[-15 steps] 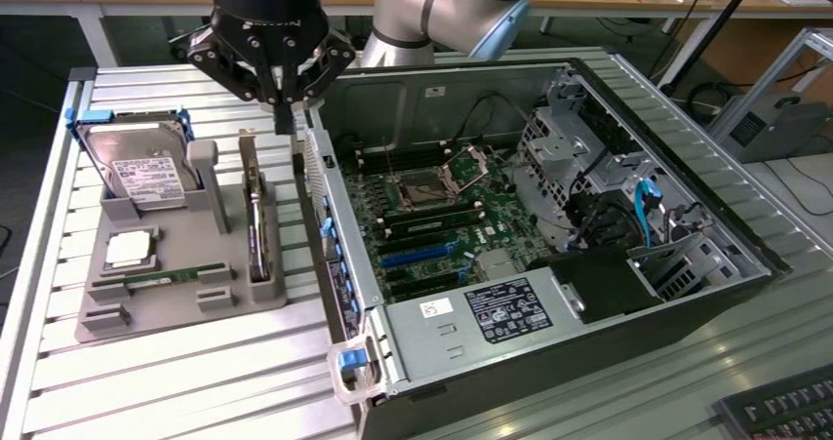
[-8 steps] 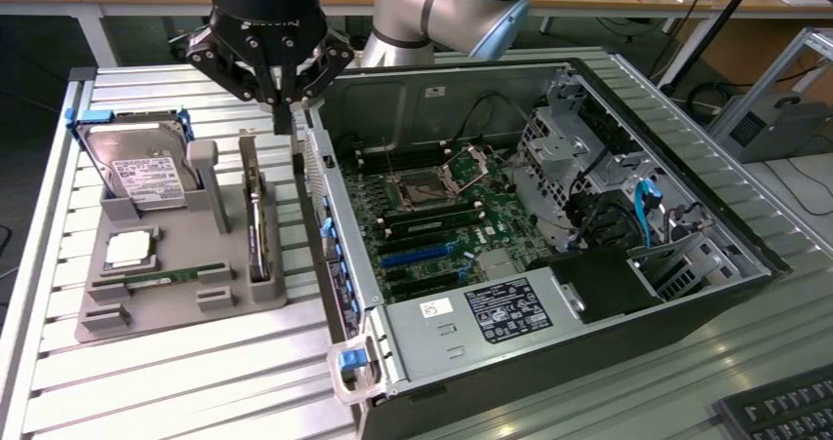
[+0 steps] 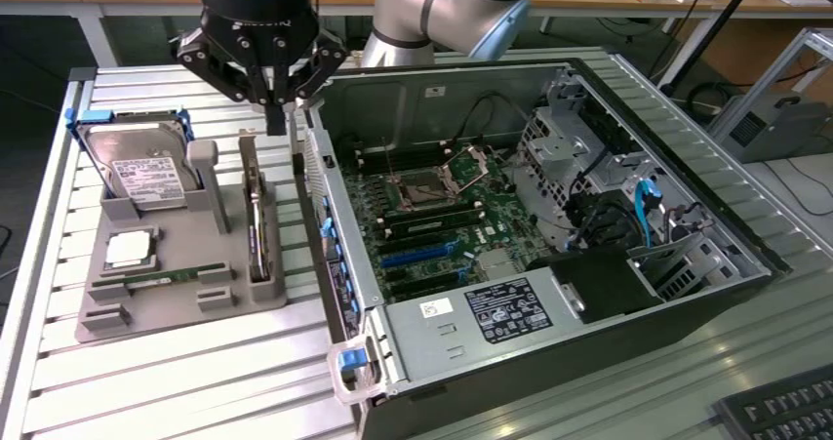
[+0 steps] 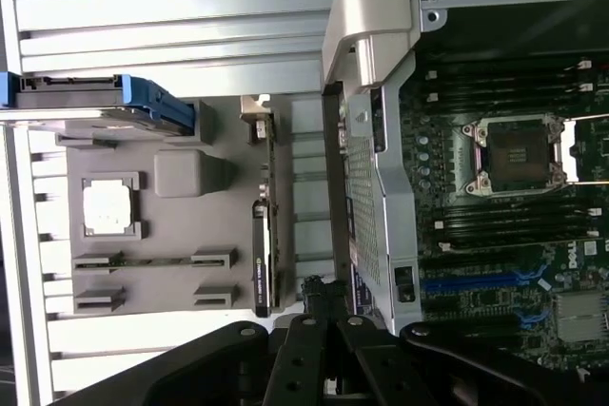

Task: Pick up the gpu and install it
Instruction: 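Reach for the gpu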

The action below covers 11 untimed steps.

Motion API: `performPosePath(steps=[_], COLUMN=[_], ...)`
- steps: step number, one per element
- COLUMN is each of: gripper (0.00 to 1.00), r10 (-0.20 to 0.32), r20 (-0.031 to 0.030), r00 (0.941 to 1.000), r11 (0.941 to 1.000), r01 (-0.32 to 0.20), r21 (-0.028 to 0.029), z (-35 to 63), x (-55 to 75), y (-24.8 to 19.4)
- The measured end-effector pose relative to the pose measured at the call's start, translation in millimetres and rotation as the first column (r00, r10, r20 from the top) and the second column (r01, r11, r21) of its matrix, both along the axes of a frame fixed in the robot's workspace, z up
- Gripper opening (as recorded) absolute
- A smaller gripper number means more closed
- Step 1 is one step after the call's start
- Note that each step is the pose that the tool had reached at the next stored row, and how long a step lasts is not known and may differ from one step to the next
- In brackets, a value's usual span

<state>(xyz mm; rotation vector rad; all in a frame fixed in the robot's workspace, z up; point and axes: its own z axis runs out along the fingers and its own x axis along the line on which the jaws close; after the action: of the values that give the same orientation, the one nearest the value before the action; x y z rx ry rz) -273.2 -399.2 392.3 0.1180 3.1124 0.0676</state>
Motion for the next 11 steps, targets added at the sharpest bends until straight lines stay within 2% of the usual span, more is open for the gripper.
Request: performPosePath(steps=[11], gripper=[0.11], r10=[0.000], r20=[0.0000], r00=[1.0000], r11=[1.0000], r01=[0.000], r21=[-0.0001], z=[-0.2], x=[-12.8], y=[0.0])
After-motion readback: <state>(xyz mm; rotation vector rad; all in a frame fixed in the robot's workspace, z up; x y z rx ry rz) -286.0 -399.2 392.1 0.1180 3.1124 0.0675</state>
